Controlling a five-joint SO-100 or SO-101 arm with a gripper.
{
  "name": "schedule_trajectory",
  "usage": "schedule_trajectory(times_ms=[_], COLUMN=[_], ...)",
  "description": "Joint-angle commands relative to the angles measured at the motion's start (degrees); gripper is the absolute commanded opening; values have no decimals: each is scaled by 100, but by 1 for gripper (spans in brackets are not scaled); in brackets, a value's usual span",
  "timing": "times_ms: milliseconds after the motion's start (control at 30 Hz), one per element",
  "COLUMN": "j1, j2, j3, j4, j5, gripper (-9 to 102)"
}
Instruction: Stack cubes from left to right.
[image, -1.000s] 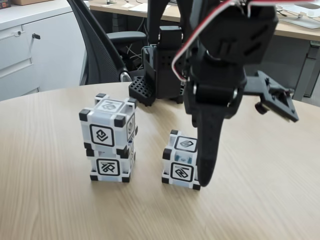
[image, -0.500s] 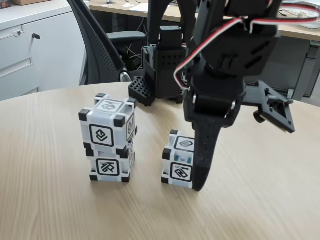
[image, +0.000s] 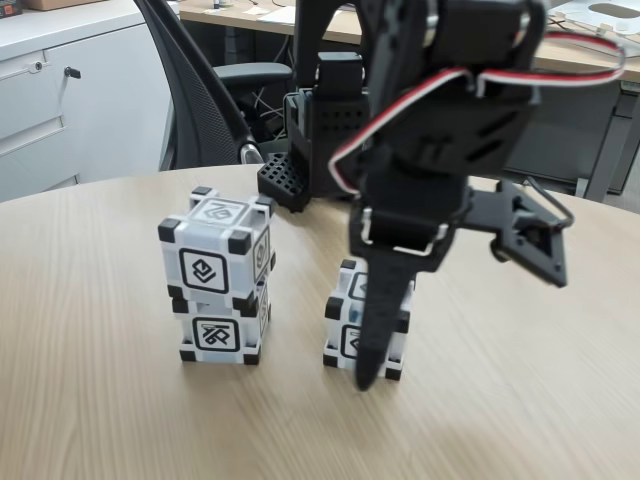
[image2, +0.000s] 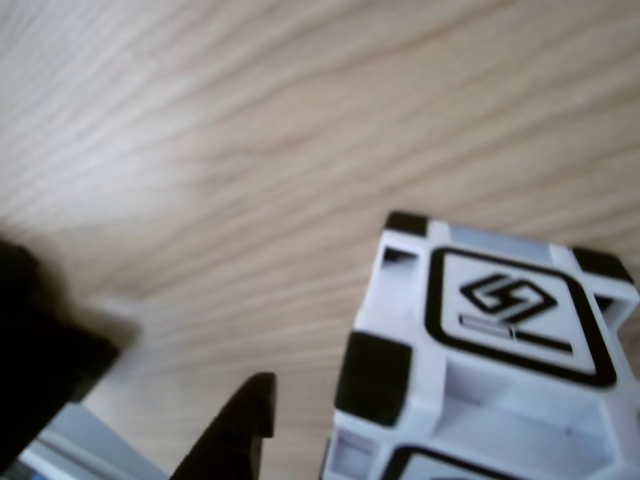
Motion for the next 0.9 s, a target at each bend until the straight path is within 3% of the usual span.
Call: schedule_trajectory(times_ms=[0, 267, 700, 867], j1=[211, 229, 229, 229], j2=[35, 35, 35, 18], j3=[-26, -44, -35, -26], j4=[-26, -26, -510, -510], j5=[-105, -185, -396, -413], gripper=[52, 37, 32, 16])
